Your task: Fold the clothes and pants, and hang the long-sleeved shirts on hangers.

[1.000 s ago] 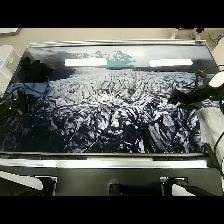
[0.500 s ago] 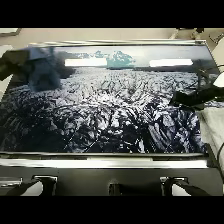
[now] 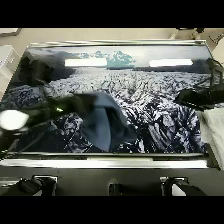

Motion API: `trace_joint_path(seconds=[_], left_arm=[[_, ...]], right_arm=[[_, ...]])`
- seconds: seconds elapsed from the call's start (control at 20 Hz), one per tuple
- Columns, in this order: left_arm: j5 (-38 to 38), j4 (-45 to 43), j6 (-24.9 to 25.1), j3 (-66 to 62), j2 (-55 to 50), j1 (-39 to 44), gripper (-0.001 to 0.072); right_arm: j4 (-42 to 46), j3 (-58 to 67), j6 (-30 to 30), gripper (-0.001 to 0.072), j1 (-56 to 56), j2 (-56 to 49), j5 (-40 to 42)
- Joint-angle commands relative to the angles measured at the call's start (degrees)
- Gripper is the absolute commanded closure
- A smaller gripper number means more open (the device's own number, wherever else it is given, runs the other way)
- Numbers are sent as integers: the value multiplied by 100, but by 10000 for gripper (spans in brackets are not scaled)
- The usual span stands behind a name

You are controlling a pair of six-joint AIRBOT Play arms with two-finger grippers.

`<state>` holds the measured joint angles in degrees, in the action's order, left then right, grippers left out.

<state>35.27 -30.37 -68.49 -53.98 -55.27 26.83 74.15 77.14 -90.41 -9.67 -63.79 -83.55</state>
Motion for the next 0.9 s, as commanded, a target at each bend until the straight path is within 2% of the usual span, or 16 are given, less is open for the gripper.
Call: trace_joint_path(seconds=[0.0, 0.05, 0.1, 0.15, 0.3, 0.4, 0.55, 0.7, 0.85], left_arm=[[315, -319, -846, 339, -1193, 446, 687], [592, -280, -962, 256, -1611, 382, 647], [990, -214, -960, 92, -1930, 275, 344], [1499, -168, -962, -146, -2162, 98, -11], [2946, -409, -1049, -1005, -2312, -1043, -4], [3536, -874, -1362, -1368, -2153, -1971, -3], [4315, -1707, -1403, -1095, -1757, -2949, -2], [4304, -2411, -1384, 17, -1434, -3272, 2], [3303, -1735, -1381, 1305, -1436, -3134, 8]], right_arm=[[-2, -2, 0, 110, 7, 85, -260], [-2, -4, 4, 0, 7, 50, -369], [-4, -4, 11, 4, 7, -2, -509], [-13, -4, 52, 4, 7, -87, -682], [-262, -184, 83, 15, 7, -391, -824], [-542, -682, 151, 17, 7, -546, -616], [-1119, -1753, 247, 26, 7, -772, -197], [-2116, -2778, 752, 34, 7, -966, 269], [-2225, -3276, 863, 34, 7, -1104, 575]])
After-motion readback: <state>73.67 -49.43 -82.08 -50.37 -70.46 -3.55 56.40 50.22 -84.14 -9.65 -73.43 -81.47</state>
